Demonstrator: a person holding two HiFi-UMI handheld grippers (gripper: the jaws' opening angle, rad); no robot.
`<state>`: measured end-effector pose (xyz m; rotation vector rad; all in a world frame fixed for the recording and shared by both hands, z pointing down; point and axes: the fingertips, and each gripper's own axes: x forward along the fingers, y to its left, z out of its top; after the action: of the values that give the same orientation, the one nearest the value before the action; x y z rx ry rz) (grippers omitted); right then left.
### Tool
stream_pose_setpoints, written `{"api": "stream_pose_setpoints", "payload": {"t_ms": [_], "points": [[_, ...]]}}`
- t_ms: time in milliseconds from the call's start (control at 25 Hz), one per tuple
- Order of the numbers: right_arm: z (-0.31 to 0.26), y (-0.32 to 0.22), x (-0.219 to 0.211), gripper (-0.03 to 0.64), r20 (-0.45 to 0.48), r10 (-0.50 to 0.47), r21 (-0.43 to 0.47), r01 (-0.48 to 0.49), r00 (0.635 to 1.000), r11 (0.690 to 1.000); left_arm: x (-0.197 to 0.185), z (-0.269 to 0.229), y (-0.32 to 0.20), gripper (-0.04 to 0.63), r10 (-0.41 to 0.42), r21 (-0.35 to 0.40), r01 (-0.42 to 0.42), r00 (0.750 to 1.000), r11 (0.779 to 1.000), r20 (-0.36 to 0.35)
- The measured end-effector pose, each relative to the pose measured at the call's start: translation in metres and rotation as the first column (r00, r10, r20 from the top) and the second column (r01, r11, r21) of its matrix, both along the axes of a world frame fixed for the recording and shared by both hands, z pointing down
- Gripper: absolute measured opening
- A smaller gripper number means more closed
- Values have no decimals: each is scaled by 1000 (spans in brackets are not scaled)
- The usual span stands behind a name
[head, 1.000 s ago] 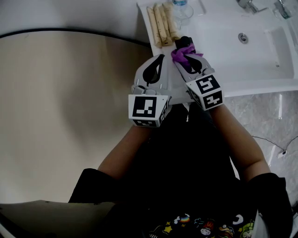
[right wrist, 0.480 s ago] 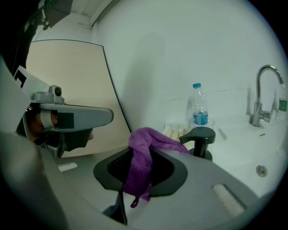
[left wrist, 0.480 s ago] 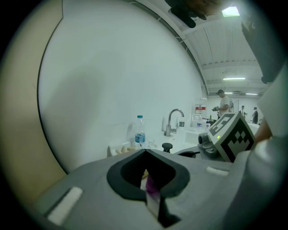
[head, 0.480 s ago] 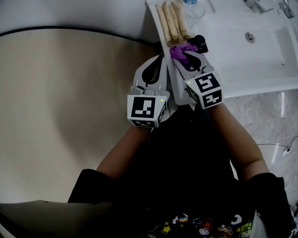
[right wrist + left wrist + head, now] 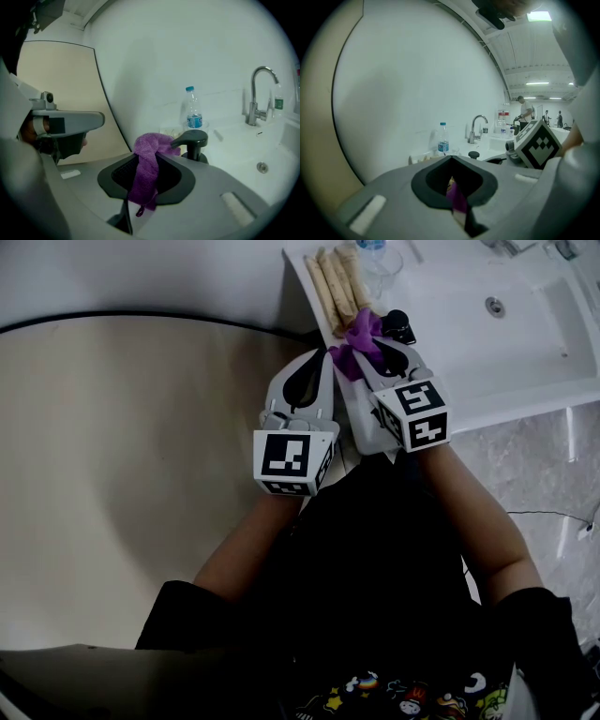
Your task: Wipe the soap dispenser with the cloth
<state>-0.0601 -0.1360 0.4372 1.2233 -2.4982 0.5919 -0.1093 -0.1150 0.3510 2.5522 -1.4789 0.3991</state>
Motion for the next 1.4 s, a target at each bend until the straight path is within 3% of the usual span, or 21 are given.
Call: {"api": "stream_pose_setpoints", "payload": {"t_ms": [760, 1400], "points": [[-8, 12, 58, 112, -85, 23, -9, -24, 996, 1000, 21, 7, -7, 0, -11, -9, 10, 999, 1000, -53], [-38, -9, 93, 112, -145, 23, 69, -13, 989, 998, 33, 4, -18, 0, -69, 1, 69, 994, 998, -89]]}}
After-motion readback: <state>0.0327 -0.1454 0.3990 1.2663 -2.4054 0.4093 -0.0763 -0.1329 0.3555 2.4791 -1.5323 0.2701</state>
